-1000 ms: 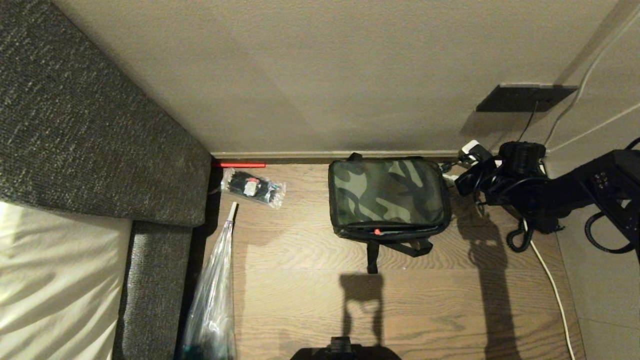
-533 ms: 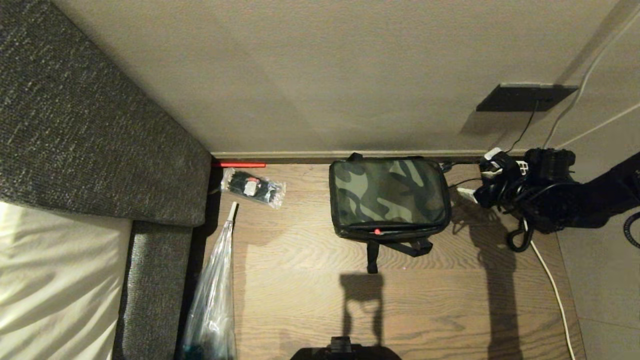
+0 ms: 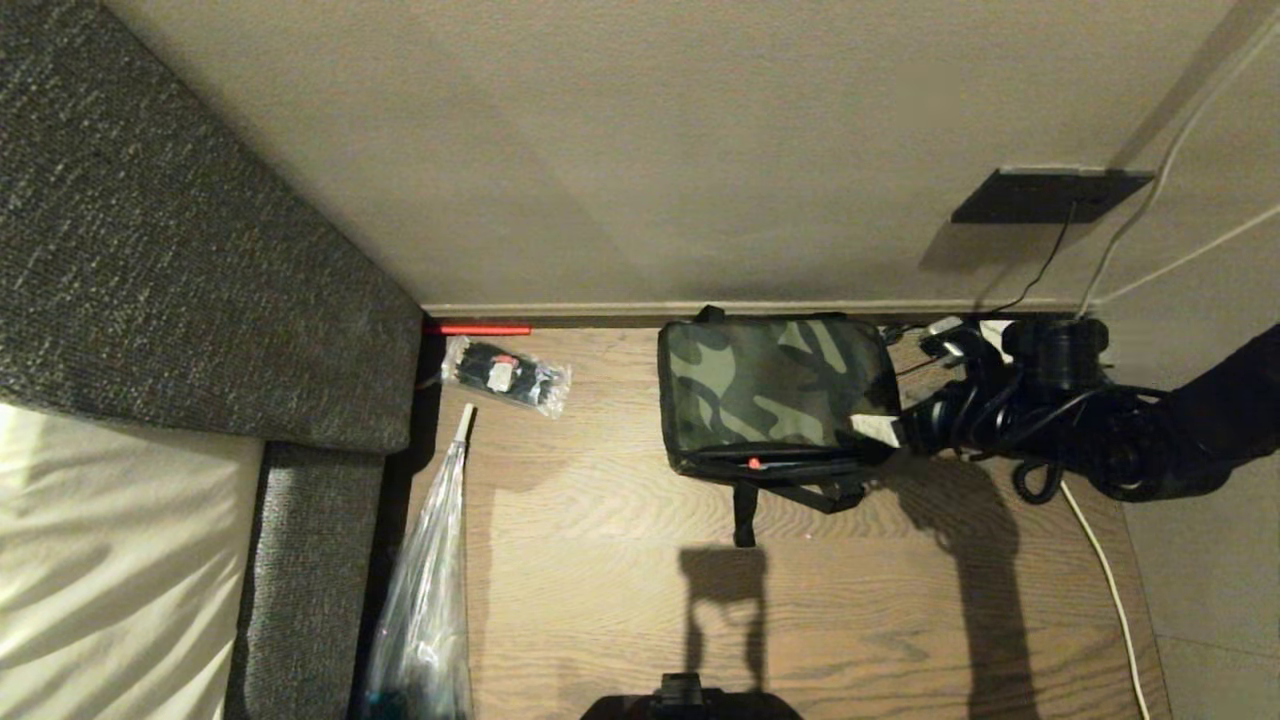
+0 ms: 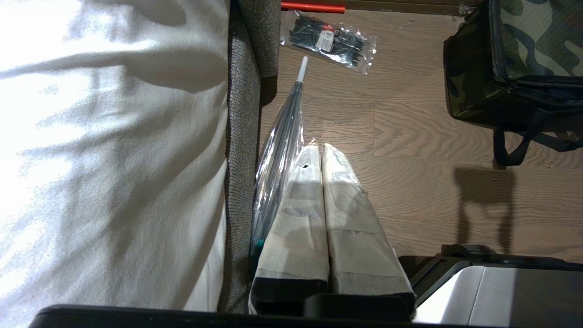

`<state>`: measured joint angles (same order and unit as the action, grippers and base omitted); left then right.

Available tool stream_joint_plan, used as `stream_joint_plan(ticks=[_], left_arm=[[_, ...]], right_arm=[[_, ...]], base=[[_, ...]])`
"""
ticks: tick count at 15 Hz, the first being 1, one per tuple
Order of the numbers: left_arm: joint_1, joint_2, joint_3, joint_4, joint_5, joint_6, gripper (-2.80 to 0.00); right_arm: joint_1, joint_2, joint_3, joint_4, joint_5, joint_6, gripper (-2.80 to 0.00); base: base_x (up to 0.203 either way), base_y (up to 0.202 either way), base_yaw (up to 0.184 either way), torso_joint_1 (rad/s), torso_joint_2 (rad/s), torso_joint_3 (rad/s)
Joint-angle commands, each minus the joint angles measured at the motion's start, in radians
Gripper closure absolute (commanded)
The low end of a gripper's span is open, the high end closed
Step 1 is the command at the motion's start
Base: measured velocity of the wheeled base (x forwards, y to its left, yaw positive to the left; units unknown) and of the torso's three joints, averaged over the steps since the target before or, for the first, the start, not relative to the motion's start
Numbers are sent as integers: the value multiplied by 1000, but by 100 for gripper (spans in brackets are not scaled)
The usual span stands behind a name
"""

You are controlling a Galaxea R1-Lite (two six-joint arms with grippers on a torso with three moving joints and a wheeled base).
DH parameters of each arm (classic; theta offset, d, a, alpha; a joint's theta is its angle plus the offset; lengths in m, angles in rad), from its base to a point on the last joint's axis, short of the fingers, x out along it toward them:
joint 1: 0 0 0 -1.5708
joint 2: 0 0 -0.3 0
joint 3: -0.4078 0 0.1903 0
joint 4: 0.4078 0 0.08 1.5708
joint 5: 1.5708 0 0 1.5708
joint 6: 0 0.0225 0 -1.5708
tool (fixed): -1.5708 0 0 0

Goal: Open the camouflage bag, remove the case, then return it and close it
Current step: Open the top of the storage box

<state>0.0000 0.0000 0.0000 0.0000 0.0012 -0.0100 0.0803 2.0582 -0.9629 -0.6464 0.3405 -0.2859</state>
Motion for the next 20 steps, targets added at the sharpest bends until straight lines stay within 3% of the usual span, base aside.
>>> stream_joint_plan(ticks=[1, 4, 5, 10, 13, 15, 17, 20], left_arm=[[0, 0, 0, 0, 0, -1, 0], [0, 0, 0, 0, 0, -1, 0], [0, 0, 0, 0, 0, -1, 0], [0, 0, 0, 0, 0, -1, 0], [0, 0, 0, 0, 0, -1, 0], [0, 0, 0, 0, 0, -1, 0], [0, 0, 0, 0, 0, -1, 0], [0, 0, 0, 0, 0, -1, 0]], right_arm=[[91, -38, 61, -9, 3, -5, -280], [130, -37, 96, -13, 3, -21, -280], [134, -34, 110, -20, 5, -33, 0], [150, -20, 147, -25, -9, -207, 0], [182, 6, 163, -46, -141, -241, 0], [224, 6, 186, -69, -321, -243, 0], [248, 23, 174, -65, -367, -282, 0], [249, 32, 175, -64, -374, -498, 0]], base=[[0, 0, 0, 0, 0, 0], [0, 0, 0, 0, 0, 0], [0, 0, 0, 0, 0, 0], [0, 0, 0, 0, 0, 0], [0, 0, 0, 0, 0, 0], [0, 0, 0, 0, 0, 0], [0, 0, 0, 0, 0, 0], [0, 0, 0, 0, 0, 0]])
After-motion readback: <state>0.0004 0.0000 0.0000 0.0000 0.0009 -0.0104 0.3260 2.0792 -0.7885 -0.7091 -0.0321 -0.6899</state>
